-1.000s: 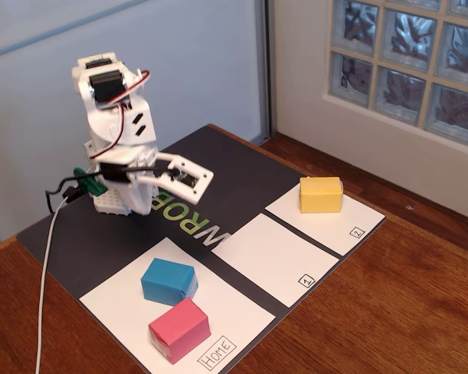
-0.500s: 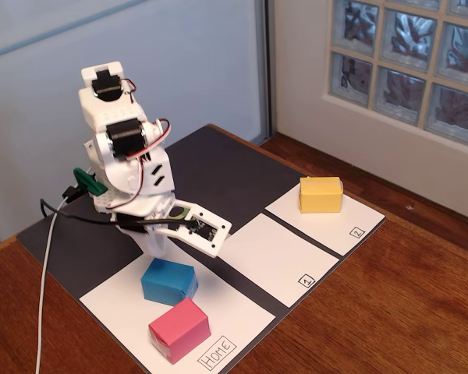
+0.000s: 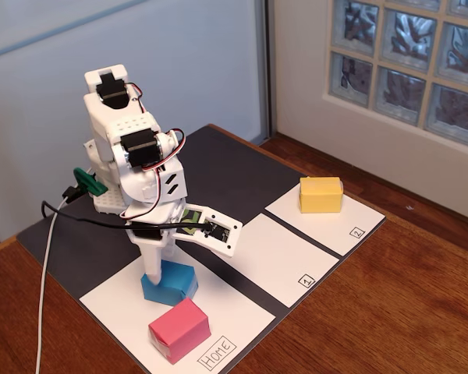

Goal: Move box blue to zone 1

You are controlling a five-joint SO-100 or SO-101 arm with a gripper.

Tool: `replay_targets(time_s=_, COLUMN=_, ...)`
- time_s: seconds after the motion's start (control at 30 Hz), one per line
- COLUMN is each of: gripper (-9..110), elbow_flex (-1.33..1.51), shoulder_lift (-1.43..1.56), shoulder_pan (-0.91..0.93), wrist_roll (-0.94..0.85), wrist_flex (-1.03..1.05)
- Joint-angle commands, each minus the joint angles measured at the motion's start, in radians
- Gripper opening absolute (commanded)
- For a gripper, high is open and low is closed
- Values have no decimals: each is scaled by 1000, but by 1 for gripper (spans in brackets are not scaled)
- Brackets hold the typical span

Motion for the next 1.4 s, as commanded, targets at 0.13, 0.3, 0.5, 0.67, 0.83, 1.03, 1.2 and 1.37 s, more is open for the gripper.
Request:
replay_targets(time_s=0.13, gripper=43, elbow_flex=8, shoulder_lift=86, shoulder_pan=-35, wrist_roll=40, wrist_flex=9)
replay_targets(time_s=0.3, gripper=46, elbow_flex=209, shoulder_lift=187, shoulder_pan=-63, wrist_roll=95, wrist_flex=-74)
replay_targets(time_s=0.5, gripper=42, elbow_flex=302, shoulder_lift=198, shoulder_pan=-69, wrist_roll=98, wrist_flex=-127)
replay_targets(time_s=0.67, gripper=44, elbow_flex=313, shoulder_lift=164, shoulder_pan=-64, wrist_roll=98, wrist_flex=-186)
replay_targets(time_s=0.83, gripper=46, elbow_flex=313, shoulder_lift=107, shoulder_pan=-57, wrist_roll=100, wrist_flex=-250)
replay_targets(time_s=1.03, gripper=44, elbow_flex=311, shoulder_lift=38, shoulder_pan=-46, wrist_roll=100, wrist_flex=-291)
replay_targets(time_s=1.2, gripper=40, elbow_flex=313, shoulder_lift=17, shoulder_pan=-48, wrist_roll=98, wrist_flex=-302)
replay_targets(time_s=1.37, gripper=28, elbow_flex=302, shoulder_lift=8, shoulder_pan=-51, wrist_roll=100, wrist_flex=-302)
